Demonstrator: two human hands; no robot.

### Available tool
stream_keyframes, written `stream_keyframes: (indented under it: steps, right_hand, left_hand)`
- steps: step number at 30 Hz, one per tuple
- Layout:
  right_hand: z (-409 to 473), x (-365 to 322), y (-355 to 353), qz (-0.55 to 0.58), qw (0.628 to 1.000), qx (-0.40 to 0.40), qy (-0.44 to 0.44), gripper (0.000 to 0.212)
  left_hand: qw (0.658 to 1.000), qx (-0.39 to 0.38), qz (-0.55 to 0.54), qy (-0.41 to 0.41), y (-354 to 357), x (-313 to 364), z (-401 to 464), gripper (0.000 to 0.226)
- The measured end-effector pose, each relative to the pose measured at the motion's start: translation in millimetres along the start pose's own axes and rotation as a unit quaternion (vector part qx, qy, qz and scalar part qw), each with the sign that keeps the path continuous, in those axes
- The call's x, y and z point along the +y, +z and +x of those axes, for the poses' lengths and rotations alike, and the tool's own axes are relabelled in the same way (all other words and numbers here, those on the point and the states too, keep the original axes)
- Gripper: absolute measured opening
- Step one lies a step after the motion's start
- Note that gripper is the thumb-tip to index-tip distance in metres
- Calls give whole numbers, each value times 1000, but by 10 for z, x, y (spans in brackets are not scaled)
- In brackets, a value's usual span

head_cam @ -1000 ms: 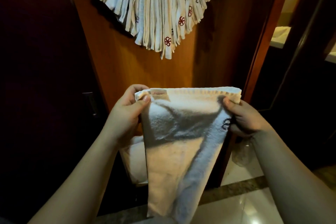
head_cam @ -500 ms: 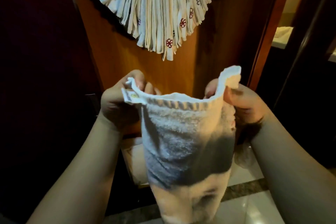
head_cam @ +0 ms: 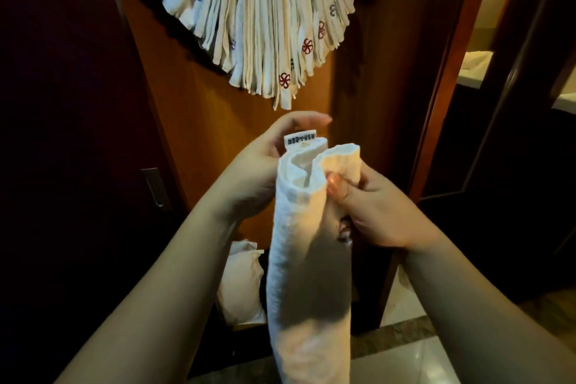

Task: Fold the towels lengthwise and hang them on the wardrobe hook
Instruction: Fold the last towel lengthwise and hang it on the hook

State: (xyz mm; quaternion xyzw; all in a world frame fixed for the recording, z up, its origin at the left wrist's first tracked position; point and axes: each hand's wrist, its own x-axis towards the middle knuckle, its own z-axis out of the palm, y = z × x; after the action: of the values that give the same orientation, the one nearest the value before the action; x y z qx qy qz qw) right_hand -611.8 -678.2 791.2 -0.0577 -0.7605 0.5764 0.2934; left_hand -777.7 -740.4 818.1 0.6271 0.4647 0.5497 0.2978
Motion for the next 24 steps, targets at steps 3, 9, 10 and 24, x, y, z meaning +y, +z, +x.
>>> stream_keyframes:
  steps: [3,9,10,24]
  right_hand:
    - [35,-3,34,-14,999,26,-16,26]
    - [110,47,31,-43,998,34,-34,23]
    - [129,57,20,-47,998,37,-37,26]
    - [190,217,-164,-42,996,41,-68,41]
  left_hand:
    - [998,45,39,-6,5,30,-12,52]
    - [978,207,32,15,39,33,-172,18]
    - [968,235,53,71,4,74,-213,12]
    - [871,-11,472,133,-332,379,-354,35]
